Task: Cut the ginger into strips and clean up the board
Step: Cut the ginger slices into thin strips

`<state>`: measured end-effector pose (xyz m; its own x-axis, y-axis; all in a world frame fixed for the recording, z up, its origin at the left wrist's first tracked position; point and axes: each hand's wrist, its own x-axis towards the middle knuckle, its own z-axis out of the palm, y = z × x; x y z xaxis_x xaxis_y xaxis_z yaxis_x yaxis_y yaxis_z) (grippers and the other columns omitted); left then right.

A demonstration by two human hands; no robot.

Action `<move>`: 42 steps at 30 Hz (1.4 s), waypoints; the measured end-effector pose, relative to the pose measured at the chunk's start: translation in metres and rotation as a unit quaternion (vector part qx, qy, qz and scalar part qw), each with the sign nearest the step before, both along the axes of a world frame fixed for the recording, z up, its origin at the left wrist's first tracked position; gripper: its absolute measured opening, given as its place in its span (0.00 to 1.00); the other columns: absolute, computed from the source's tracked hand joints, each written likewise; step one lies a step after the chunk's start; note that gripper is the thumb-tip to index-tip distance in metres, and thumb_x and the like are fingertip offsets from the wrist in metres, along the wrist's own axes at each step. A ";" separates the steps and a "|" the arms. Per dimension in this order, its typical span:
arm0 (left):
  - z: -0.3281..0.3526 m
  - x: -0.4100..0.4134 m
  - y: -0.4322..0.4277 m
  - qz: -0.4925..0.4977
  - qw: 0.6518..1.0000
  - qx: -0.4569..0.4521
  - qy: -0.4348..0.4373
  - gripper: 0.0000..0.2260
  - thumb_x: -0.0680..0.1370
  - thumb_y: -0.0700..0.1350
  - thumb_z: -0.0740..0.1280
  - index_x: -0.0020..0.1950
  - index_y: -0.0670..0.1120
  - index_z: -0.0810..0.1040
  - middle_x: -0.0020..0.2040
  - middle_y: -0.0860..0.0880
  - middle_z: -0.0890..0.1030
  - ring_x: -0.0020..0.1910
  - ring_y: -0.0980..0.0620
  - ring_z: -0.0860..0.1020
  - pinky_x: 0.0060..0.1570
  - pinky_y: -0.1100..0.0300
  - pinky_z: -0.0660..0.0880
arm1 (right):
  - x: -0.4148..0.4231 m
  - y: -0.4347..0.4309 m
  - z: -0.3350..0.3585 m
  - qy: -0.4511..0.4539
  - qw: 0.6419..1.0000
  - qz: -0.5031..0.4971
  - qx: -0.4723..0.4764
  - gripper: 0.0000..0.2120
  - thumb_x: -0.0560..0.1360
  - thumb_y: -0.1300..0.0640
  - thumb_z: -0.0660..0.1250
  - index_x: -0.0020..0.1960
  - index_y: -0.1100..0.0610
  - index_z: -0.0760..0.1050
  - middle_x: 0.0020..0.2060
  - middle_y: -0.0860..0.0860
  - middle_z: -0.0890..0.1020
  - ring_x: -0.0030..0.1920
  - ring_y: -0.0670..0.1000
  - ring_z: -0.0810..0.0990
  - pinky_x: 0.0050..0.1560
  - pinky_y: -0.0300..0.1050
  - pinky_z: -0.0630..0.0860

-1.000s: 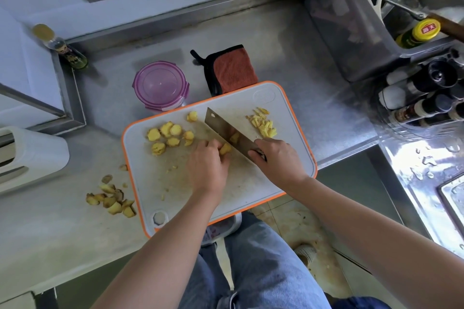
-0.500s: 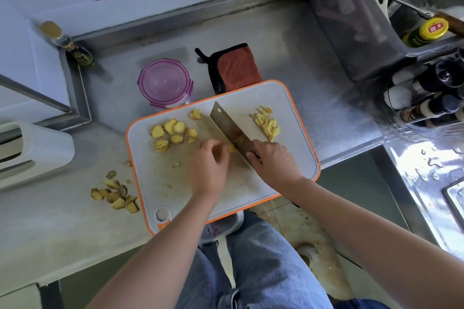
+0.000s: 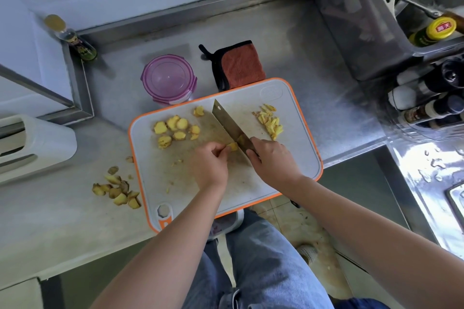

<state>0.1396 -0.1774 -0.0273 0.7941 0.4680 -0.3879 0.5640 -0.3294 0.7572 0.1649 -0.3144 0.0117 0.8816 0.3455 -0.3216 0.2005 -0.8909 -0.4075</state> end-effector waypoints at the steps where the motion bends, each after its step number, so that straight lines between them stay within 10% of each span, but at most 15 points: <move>1: 0.001 0.000 0.000 -0.010 1.000 0.015 -0.002 0.06 0.75 0.47 0.72 0.42 0.45 0.84 0.34 0.50 0.83 0.33 0.54 0.80 0.30 0.66 0.66 | 0.000 0.001 0.000 0.001 1.000 -0.001 0.001 0.08 0.81 0.54 0.56 0.47 0.56 0.68 0.34 0.50 0.71 0.35 0.53 0.71 0.35 0.45 0.66; 42: 0.001 0.006 0.004 0.030 0.998 -0.050 0.015 0.11 0.71 0.45 0.76 0.34 0.53 0.76 0.32 0.50 0.82 0.33 0.49 0.81 0.37 0.57 0.77 | 0.004 0.016 0.003 -0.011 0.996 -0.074 0.058 0.07 0.80 0.58 0.57 0.46 0.60 0.68 0.29 0.50 0.68 0.31 0.55 0.69 0.30 0.45 0.62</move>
